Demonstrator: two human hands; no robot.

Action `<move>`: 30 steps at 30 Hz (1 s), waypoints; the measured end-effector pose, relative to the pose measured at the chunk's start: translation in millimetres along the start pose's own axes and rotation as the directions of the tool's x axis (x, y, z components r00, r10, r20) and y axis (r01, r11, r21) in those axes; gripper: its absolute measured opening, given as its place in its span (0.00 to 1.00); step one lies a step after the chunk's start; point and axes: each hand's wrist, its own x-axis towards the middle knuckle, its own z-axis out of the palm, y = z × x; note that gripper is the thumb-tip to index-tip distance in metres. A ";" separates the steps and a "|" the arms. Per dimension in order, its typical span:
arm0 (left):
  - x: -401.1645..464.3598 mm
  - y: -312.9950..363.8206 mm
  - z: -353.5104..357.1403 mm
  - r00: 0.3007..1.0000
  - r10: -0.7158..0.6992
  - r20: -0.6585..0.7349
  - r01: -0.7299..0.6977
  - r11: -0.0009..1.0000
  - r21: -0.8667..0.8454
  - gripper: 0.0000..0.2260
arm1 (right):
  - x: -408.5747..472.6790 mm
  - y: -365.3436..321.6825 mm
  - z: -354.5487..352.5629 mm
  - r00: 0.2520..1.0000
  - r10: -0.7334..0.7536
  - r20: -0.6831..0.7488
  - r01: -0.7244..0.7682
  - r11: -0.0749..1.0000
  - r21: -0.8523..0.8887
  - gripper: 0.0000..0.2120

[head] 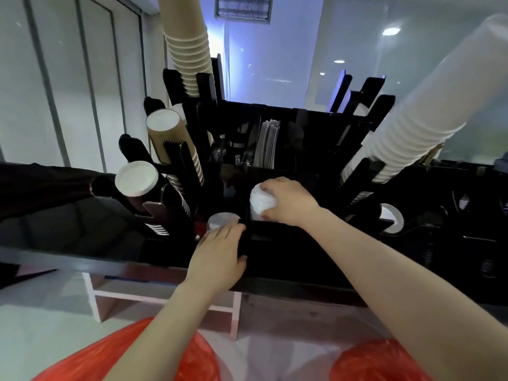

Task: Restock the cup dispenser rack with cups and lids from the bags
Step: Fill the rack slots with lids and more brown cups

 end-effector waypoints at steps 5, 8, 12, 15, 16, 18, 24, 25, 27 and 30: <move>0.8 -0.7 -2.1 1.000 -0.012 -0.001 0.012 1.000 -0.012 0.29 | 0.6 6.4 -8.3 0.999 0.045 0.001 -0.044 0.983 0.177 0.31; 0.3 -1.3 -0.7 1.000 -0.008 0.021 0.008 1.000 -0.022 0.31 | -3.8 6.4 -11.4 0.996 0.086 -0.015 -0.078 0.957 0.279 0.28; 0.9 -2.0 -1.5 1.000 -0.004 0.023 0.005 0.999 -0.033 0.32 | -11.4 -1.5 -6.4 0.985 0.092 -0.145 -0.057 0.972 0.230 0.20; 0.9 -2.0 -1.5 0.999 -0.006 0.035 0.008 0.999 -0.039 0.32 | -15.0 -4.7 1.9 0.961 -0.004 -0.278 0.027 0.997 0.078 0.21; 1.2 -2.4 -1.4 0.999 -0.005 0.038 0.006 0.999 -0.044 0.33 | -15.5 -4.9 4.4 0.948 -0.051 -0.315 0.067 0.997 0.038 0.22; 2.3 -4.2 -2.1 0.999 0.009 0.044 -0.007 0.998 -0.060 0.34 | -17.5 -6.5 7.4 0.916 -0.108 -0.386 0.129 0.991 0.027 0.25; -11.2 -21.7 3.3 0.989 -0.048 0.137 0.055 0.998 -0.043 0.38 | -23.7 -23.7 13.4 0.878 -0.167 -0.448 0.244 0.962 0.119 0.28; -16.7 -25.8 5.7 0.988 -0.063 0.142 0.065 0.998 -0.014 0.38 | -24.2 -28.4 15.4 0.889 -0.177 -0.422 0.251 0.960 0.127 0.28; -27.7 -34.1 9.9 0.986 -0.080 0.143 0.077 0.997 0.031 0.38 | -24.3 -38.8 21.0 0.914 -0.200 -0.353 0.263 0.955 0.139 0.29; -41.3 -45.9 12.8 0.982 -0.115 0.149 0.104 0.991 0.083 0.37 | -21.7 -55.2 29.0 0.932 -0.245 -0.268 0.289 0.947 0.140 0.28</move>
